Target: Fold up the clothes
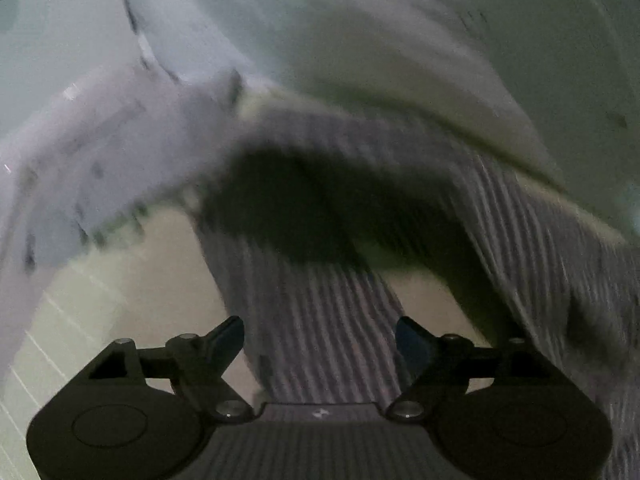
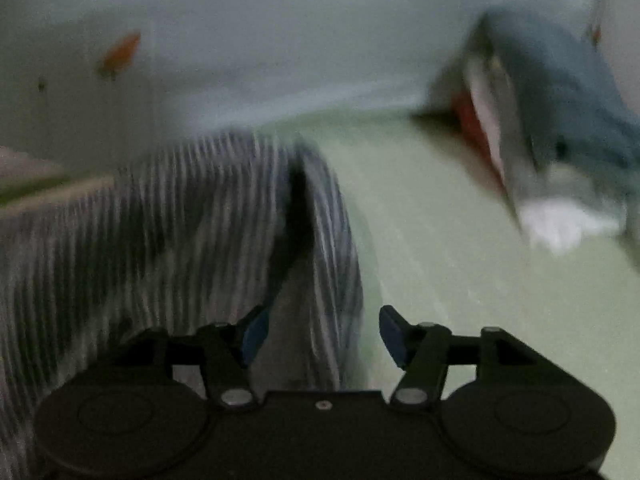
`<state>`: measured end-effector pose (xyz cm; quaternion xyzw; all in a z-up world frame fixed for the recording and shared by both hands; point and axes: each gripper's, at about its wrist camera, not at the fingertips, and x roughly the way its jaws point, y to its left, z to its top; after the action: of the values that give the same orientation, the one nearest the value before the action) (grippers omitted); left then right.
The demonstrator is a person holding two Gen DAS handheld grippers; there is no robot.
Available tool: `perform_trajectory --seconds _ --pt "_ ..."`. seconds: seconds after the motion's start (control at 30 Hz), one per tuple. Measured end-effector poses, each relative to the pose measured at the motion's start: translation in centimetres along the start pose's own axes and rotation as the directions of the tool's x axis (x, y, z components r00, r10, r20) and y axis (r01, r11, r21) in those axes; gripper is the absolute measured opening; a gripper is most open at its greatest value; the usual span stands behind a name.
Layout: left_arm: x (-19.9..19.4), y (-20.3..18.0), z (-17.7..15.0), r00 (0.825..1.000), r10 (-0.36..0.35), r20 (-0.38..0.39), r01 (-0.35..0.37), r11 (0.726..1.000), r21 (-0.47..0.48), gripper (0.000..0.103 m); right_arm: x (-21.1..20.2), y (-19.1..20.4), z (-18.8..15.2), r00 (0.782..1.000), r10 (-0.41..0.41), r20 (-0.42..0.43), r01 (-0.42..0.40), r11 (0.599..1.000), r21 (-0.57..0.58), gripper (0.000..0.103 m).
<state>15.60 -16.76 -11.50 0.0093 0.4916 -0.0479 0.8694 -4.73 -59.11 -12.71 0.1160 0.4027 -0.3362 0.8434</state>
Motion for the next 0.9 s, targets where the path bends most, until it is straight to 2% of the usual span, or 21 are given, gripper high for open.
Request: perform_trajectory --seconds 0.17,0.23,0.27,0.3,0.33,0.43,0.53,0.57,0.6,0.63,0.67,0.73,0.8,0.87,0.9 --pt "0.0 -2.5 -2.8 0.998 -0.038 -0.056 0.039 0.999 0.017 0.087 0.5 -0.5 -2.9 0.997 -0.002 -0.071 0.004 1.0 0.021 0.065" --pt "-0.3 -3.4 -3.4 0.997 -0.05 -0.064 0.053 0.997 0.051 0.088 0.6 -0.4 -3.2 0.997 0.009 -0.077 -0.008 1.0 0.019 0.059" --pt "-0.3 -3.7 -3.4 0.997 -0.047 -0.065 0.052 0.996 0.07 0.088 0.6 -0.5 -3.4 0.997 0.035 -0.071 -0.033 0.999 0.018 0.044" --pt "-0.3 -3.9 -3.6 0.997 -0.04 -0.064 0.045 0.996 0.083 0.088 0.7 -0.6 -3.6 0.996 0.061 -0.064 -0.06 0.998 0.017 0.015" --pt "-0.3 -4.1 -3.7 0.997 -0.033 -0.064 0.039 0.995 0.095 0.088 0.8 -0.7 -3.3 0.995 0.076 -0.068 -0.076 0.997 -0.001 0.002" --pt "-0.6 -4.5 -3.6 0.998 -0.037 -0.058 0.043 0.993 0.106 0.088 0.4 -1.6 -2.0 0.994 0.105 -0.033 -0.107 0.992 -0.065 0.002" --pt "-0.9 -4.7 -3.4 0.998 -0.039 -0.045 0.044 0.992 0.117 0.089 -0.5 -3.8 1.5 0.996 0.006 0.091 0.004 0.994 -0.112 0.002" --pt "-0.8 -4.9 -3.3 0.998 -0.04 -0.044 0.045 0.992 0.118 0.089 -0.7 -4.6 2.7 0.987 -0.074 0.14 0.09 0.989 -0.113 0.002" --pt "-0.7 -5.0 -3.3 0.998 -0.043 -0.043 0.048 0.992 0.12 0.089 -0.9 -5.4 3.8 0.97 -0.154 0.187 0.177 0.978 -0.11 0.002" --pt "-0.7 -5.2 -3.2 0.998 -0.047 -0.045 0.052 0.991 0.12 0.09 -1.1 -6.1 4.9 0.944 -0.233 0.234 0.262 0.96 -0.103 0.003" --pt "-0.6 -5.5 -3.2 0.998 -0.051 -0.047 0.057 0.991 0.119 0.09 -1.1 -6.4 5.1 0.942 -0.242 0.231 0.267 0.961 -0.08 0.01" --pt "-0.4 -6.1 -3.0 0.997 -0.064 -0.052 0.07 0.99 0.122 0.09 -1.0 -6.9 5.5 0.941 -0.258 0.22 0.271 0.962 -0.032 0.034" --pt "-0.4 -6.8 -2.9 0.995 -0.084 -0.055 0.09 0.987 0.131 0.09 -1.0 -7.4 5.8 0.939 -0.273 0.209 0.276 0.961 0.015 0.066" --pt "-0.5 -7.4 -2.7 0.993 -0.103 -0.058 0.11 0.983 0.144 0.091 -0.8 -6.0 3.9 0.972 -0.177 0.154 0.174 0.984 0.036 0.081" --pt "-0.5 -7.9 -2.6 0.991 -0.117 -0.058 0.125 0.98 0.154 0.091 -0.5 -4.9 2.8 0.982 -0.143 0.125 0.141 0.99 0.027 0.085"
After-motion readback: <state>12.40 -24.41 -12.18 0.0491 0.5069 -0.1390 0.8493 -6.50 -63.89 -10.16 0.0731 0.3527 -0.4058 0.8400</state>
